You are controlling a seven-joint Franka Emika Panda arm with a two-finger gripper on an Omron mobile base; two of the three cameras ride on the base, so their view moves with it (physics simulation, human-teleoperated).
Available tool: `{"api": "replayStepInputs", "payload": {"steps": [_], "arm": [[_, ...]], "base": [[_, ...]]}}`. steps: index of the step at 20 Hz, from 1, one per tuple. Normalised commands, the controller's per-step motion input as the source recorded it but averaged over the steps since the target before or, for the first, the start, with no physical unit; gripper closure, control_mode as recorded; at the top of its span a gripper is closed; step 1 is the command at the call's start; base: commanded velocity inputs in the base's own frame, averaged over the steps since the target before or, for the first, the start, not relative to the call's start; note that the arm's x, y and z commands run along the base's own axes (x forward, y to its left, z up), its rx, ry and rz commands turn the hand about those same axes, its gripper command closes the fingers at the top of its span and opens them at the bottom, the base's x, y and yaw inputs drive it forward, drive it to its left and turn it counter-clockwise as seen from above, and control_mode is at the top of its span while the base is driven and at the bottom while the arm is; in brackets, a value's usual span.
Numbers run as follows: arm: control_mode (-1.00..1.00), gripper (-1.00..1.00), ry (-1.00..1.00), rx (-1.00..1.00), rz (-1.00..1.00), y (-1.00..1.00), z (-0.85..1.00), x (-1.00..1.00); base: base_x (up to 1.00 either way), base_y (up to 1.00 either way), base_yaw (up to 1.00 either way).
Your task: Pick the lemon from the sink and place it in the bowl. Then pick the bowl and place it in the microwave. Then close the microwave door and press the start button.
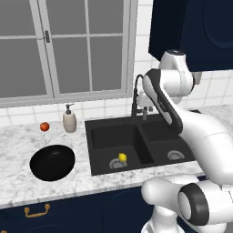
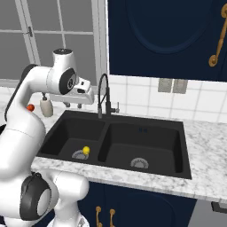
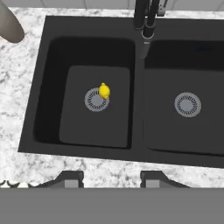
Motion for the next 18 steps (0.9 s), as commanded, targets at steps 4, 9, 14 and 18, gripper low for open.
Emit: {"api": "replayStepInputs", "payload": {"steps": [4, 9, 14, 18], "arm": [[-1.0, -1.0, -0.01, -0.03, 0.01, 0.22, -0.03, -0.26], [-1.0, -1.0, 0.01, -0.2, 0.0, 0.72, -0.36, -0.17], [-1.0, -1.0, 0.07, -0.14, 0.0, 0.38, -0.59, 0.0], [-1.0, -1.0, 0.15, -0.08, 0.0, 0.03, -0.53, 0.02]], "base": [[0.0, 0.0, 0.0], [0.0, 0.0, 0.0], [0.0, 0.0, 0.0], [0.0, 0.0, 0.0]]}}
